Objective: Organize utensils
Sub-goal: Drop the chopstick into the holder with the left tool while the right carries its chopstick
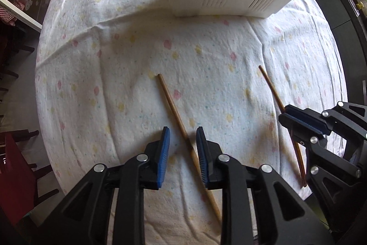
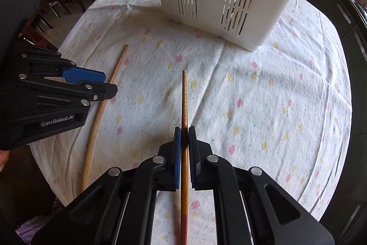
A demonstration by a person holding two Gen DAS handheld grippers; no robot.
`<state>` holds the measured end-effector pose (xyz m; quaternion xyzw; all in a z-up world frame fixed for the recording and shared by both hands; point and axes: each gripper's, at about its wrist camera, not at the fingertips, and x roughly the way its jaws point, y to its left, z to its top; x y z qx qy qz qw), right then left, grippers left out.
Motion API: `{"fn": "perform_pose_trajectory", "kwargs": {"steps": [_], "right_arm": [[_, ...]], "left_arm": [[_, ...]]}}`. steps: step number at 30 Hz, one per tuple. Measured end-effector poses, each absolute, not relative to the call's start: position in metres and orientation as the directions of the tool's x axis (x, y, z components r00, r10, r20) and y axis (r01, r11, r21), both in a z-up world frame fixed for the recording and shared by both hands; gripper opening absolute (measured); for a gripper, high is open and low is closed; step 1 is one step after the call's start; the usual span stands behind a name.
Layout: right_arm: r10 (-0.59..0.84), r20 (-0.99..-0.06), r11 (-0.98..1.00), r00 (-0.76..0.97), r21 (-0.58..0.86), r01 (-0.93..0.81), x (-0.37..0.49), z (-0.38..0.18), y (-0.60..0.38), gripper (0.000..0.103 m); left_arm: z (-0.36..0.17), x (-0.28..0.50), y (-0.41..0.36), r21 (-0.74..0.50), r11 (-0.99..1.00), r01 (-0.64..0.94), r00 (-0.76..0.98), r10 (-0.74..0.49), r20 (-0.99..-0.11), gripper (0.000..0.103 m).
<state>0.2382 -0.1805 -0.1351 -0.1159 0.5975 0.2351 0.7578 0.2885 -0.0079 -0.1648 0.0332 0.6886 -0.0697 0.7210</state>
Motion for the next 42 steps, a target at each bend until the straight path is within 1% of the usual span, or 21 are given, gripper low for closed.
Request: {"fn": "perform_pose_trajectory", "kwargs": {"steps": [4,5,6,7,9,12,16,23,33,37,42], "right_arm": [[0.279,-0.937,0.870,0.209,0.156,-0.467,0.233,-0.115,-0.208,0.007],[0.288,-0.932,0.874,0.222,0.160,-0.460,0.231,-0.109,-0.216,0.007],[0.295,-0.926,0.876,0.235,0.163,-0.454,0.230,-0.104,-0.223,0.007],[0.303,-0.920,0.878,0.247,0.169,-0.447,0.229,-0.099,-0.230,0.007],[0.319,-0.908,0.882,0.270,0.180,-0.435,0.224,-0.088,-0.244,0.007],[0.348,-0.887,0.882,0.303,0.200,-0.427,0.219,-0.072,-0.261,0.007],[0.378,-0.856,0.877,0.352,0.210,-0.433,0.207,-0.042,-0.282,0.007],[0.426,-0.799,0.862,0.425,0.215,-0.459,0.193,0.001,-0.283,0.007],[0.455,-0.746,0.850,0.486,0.203,-0.486,0.188,0.038,-0.271,0.007],[0.466,-0.730,0.844,0.501,0.197,-0.499,0.188,0.053,-0.266,0.007],[0.479,-0.711,0.836,0.515,0.189,-0.515,0.187,0.069,-0.263,0.007]], "left_arm": [[-0.165,0.295,-0.033,-0.019,0.983,0.182,0.057,-0.030,-0.998,0.025],[-0.164,0.295,-0.039,-0.008,0.980,0.200,0.065,-0.021,-0.998,0.023],[-0.163,0.294,-0.045,0.003,0.975,0.220,0.074,-0.014,-0.997,0.010],[-0.162,0.294,-0.051,-0.001,0.971,0.239,0.071,-0.018,-0.997,0.007],[-0.159,0.293,-0.059,-0.001,0.967,0.254,0.076,-0.021,-0.997,0.006],[-0.142,0.288,-0.067,0.011,0.961,0.278,0.120,-0.023,-0.992,0.005],[-0.106,0.283,-0.066,0.005,0.958,0.286,0.193,-0.052,-0.980,0.005],[-0.042,0.260,-0.052,-0.008,0.955,0.296,0.316,-0.106,-0.943,0.005],[0.029,0.231,-0.038,-0.031,0.953,0.302,0.455,-0.172,-0.873,0.005],[0.052,0.233,-0.036,-0.039,0.955,0.295,0.495,-0.188,-0.849,0.005],[0.097,0.240,-0.034,-0.047,0.957,0.285,0.570,-0.209,-0.794,0.005]]}}
